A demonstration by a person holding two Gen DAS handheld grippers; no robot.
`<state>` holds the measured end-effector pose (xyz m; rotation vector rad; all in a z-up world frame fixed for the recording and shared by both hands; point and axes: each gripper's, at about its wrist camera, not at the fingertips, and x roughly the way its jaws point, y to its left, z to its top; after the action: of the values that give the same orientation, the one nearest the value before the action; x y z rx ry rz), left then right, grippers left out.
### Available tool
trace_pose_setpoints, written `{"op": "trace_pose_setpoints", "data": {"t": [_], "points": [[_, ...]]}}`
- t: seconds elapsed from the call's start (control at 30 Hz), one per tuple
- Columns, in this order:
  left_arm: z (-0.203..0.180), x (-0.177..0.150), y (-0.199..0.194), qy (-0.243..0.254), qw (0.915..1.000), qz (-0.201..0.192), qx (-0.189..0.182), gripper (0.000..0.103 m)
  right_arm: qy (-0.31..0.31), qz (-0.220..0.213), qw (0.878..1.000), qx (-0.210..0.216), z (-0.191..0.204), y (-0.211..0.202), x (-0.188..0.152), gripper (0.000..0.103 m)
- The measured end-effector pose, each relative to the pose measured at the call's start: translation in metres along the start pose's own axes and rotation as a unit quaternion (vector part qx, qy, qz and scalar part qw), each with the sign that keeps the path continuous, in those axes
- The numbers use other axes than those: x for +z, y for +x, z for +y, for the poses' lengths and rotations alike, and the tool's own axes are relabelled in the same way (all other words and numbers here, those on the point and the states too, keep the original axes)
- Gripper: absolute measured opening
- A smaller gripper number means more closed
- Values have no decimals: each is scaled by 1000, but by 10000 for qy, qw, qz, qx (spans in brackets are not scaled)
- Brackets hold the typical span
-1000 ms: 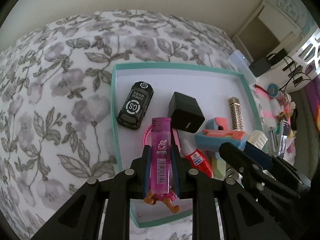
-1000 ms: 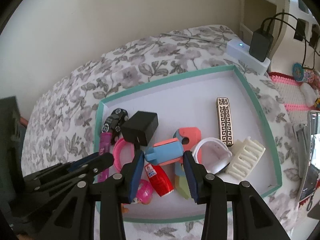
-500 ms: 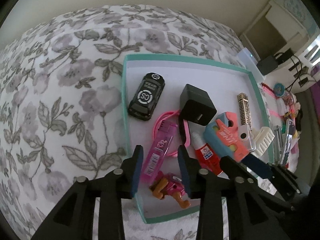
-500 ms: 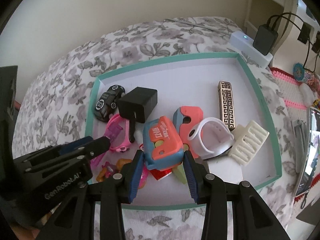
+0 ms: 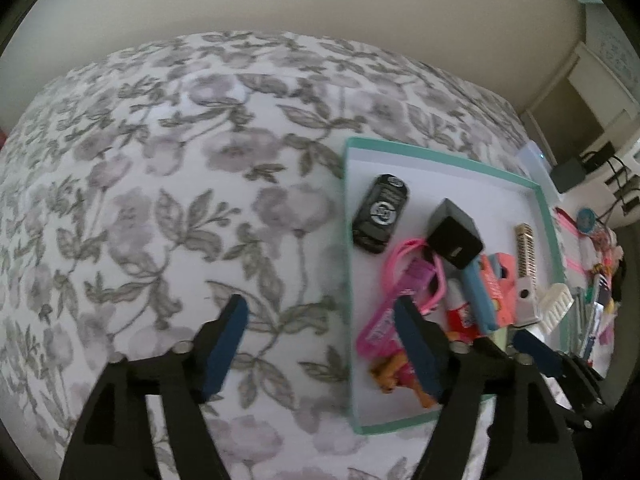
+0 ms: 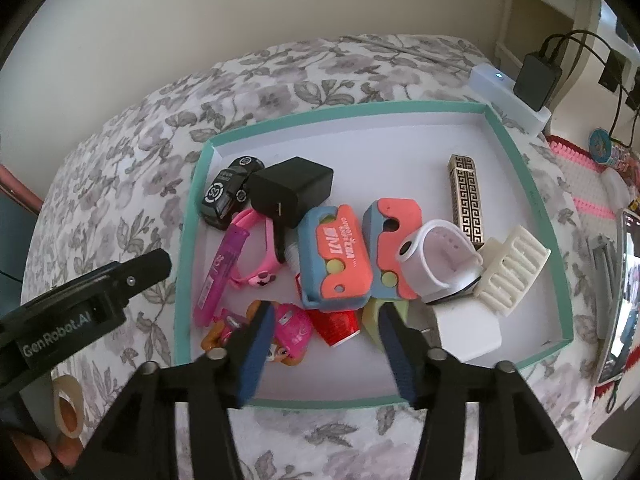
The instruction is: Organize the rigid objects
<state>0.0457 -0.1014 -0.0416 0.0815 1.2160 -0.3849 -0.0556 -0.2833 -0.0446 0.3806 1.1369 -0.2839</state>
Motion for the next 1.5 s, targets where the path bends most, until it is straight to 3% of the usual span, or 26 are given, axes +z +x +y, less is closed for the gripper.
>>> {"op": "trace_pose_setpoints", "data": {"t": [0.07, 0.2, 0.27, 0.4, 0.5, 1.3, 1.43, 1.5], "points": [[6, -2, -1, -36, 10000, -39, 38, 80, -43, -37, 10000, -34, 2, -1, -1, 66], [16, -6, -7, -97, 9994, -214, 268, 94, -110, -121, 9998, -78, 6, -3, -2, 73], [23, -7, -10, -141, 9988, -294, 377, 94, -128, -168, 9997, -86, 8, -4, -3, 82], [33, -11, -18, -196, 9975, -428, 518, 95, -179, -233, 9995, -88, 12, -7, -5, 89], [39, -14, -24, -233, 9972, -486, 509, 95, -226, -298, 9992, -112, 16, -9, -8, 101], [50, -43, -64, -48, 9923, -888, 862, 95, -141, -806, 9963, -280, 21, -45, -27, 103], [49, -45, -67, -20, 9892, -906, 1150, 95, -184, -873, 9956, -277, 24, -51, -30, 103], [49, -47, -68, 5, 9893, -933, 1122, 95, -200, -890, 9954, -287, 25, -52, -32, 103]]}}
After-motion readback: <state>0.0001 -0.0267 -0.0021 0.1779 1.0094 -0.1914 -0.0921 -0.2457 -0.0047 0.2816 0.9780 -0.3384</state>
